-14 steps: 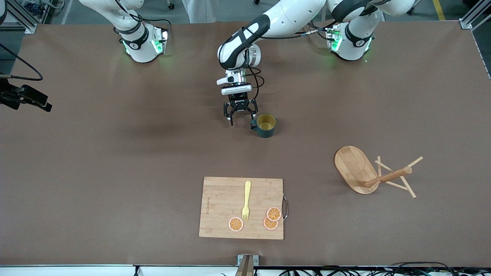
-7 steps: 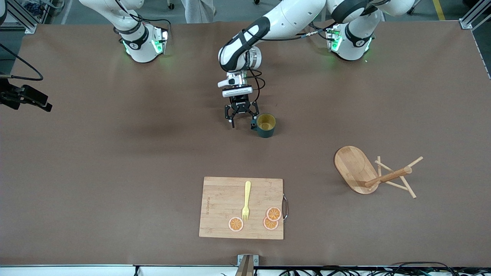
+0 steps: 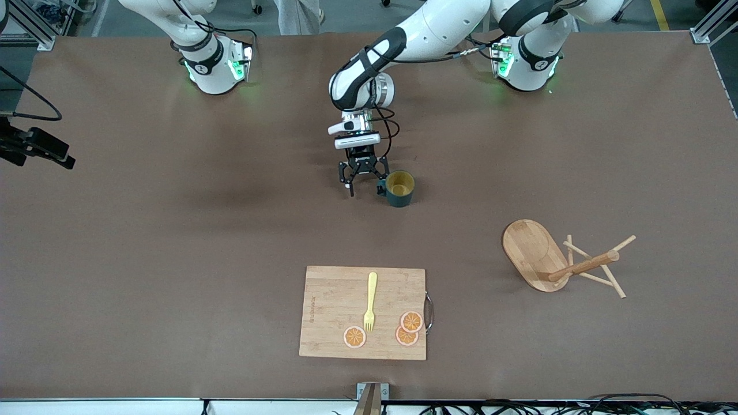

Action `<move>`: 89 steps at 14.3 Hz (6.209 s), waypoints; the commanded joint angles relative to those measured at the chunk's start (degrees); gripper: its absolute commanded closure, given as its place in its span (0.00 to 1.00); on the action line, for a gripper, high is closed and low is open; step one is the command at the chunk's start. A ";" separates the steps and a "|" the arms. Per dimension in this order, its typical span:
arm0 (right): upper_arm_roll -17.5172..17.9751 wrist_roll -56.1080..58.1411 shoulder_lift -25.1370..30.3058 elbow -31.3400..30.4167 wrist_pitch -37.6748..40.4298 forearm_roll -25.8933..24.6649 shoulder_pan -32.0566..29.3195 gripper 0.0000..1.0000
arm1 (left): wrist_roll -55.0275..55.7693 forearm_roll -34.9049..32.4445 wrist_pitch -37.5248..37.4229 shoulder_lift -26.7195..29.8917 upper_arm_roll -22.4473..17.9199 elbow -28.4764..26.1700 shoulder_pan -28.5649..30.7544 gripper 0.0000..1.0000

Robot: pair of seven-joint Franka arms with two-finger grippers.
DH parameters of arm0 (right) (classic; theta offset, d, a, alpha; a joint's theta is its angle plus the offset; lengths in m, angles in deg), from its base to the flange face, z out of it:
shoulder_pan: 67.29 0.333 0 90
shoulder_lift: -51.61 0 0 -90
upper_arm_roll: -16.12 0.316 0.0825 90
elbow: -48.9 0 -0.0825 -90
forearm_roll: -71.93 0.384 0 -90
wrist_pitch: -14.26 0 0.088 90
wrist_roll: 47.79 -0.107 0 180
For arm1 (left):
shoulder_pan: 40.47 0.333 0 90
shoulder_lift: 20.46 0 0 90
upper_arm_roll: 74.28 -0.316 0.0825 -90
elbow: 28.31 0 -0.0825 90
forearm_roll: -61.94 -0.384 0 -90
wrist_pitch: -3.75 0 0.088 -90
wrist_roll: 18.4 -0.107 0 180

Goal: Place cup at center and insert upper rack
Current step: 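Lower the left gripper and grasp the teal mug by its handle, then lift the mug with the left gripper and carry it to the mug tree, then hook the mug handle onto a peg of the wooden mug tree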

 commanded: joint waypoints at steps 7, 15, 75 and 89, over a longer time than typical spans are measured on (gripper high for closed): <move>0.04 0.66 1.22 -0.65 0.31 -0.37 0.04 0.00 | 0.88 -1.17 -0.12 -1.57 -0.43 1.88 -0.30 0.42; 0.04 0.66 1.22 -0.65 0.39 -0.72 -0.05 0.00 | 5.71 -0.39 -0.12 -0.52 -0.26 1.61 -0.47 0.98; 0.04 0.40 1.31 -0.47 0.48 -0.46 0.83 0.00 | -78.75 138.49 19.03 32.62 2.29 -1.02 65.18 0.99; 0.13 0.22 1.31 -0.56 0.48 -0.28 0.91 0.00 | -82.79 138.22 19.56 28.93 2.12 2.67 67.82 0.97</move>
